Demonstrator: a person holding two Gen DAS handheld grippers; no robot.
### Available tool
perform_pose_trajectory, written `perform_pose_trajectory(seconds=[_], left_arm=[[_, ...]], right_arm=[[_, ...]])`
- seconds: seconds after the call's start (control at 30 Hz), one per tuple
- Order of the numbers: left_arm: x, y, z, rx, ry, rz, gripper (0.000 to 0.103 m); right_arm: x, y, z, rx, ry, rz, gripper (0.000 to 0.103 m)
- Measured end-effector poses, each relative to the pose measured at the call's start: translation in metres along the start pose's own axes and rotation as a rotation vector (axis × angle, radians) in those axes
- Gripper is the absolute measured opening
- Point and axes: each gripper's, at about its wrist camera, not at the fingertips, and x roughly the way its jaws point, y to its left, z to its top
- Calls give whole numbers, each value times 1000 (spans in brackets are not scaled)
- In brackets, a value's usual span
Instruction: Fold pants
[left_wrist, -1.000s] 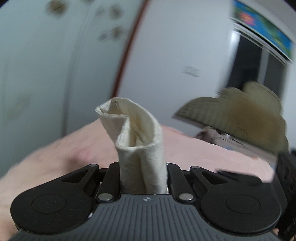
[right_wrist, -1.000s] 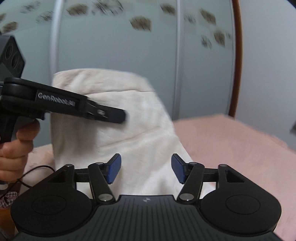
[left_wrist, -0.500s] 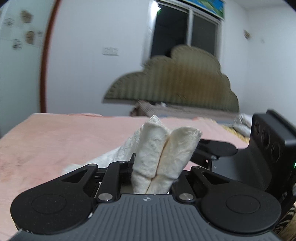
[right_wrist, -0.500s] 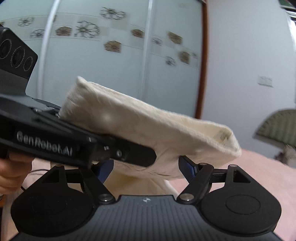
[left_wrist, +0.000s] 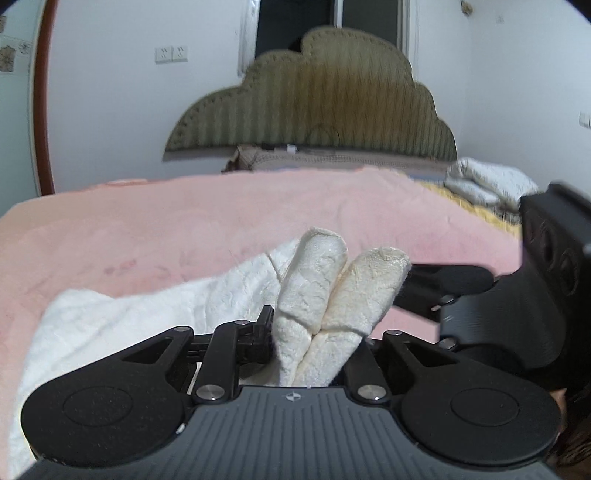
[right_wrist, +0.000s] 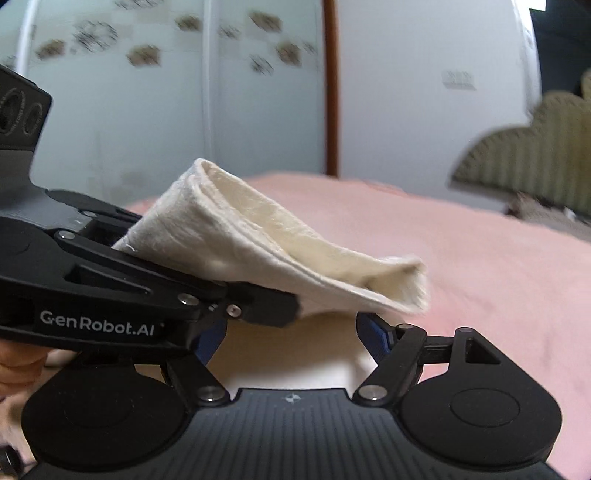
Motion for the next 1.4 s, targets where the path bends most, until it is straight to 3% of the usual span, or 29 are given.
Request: perform_pose_trajectory(seconds=[0.03,0.17,0.23,0.33,0.4,0.53,0.63,0.73,0.9,1.0,1.1,1.2,1.3,1.4], left_arm=[[5,-2,-3,8,15,-11,24],[14,-8,-17,33,59,-27,32],[9,-7,-18,42,78,-79,51],[-9,1,-20,35,77,-193,65],[-24,12,-22,42,51,-217,68],[-46,48,-20,5,-33,-53,75],[-52,84,-16,-94,-21,-17,75],[-59,91,-17,-128,-5,-71,76],[-54,46,-28,58,0,-144,76],[-53,34,-35,117,-6,-189,75],[-58,48,-33,91,-34,-147,76],[-53,78,-29,-1,-11,-68,76],[-42,103,-33,-96,88,-9,75],[-41,112,-37,-126,118,31,75]], right_arm=[[-5,-2,-3,10,21,-35,77],[-34,-17,-14,107,70,-182,77],[-47,-22,-13,154,70,-282,77],[-66,-27,-13,225,-4,-401,77],[-69,-21,-4,273,-80,-332,77],[-48,8,15,237,-136,-121,77],[-29,30,22,166,-124,-63,77],[-24,41,25,144,-120,-108,77],[-26,32,26,226,-104,-246,79],[-36,28,22,260,-128,-241,79],[-26,30,23,248,-114,-191,79],[-1,36,20,208,-23,-164,80],[19,42,9,132,73,-238,84],[7,43,4,156,26,-278,86]])
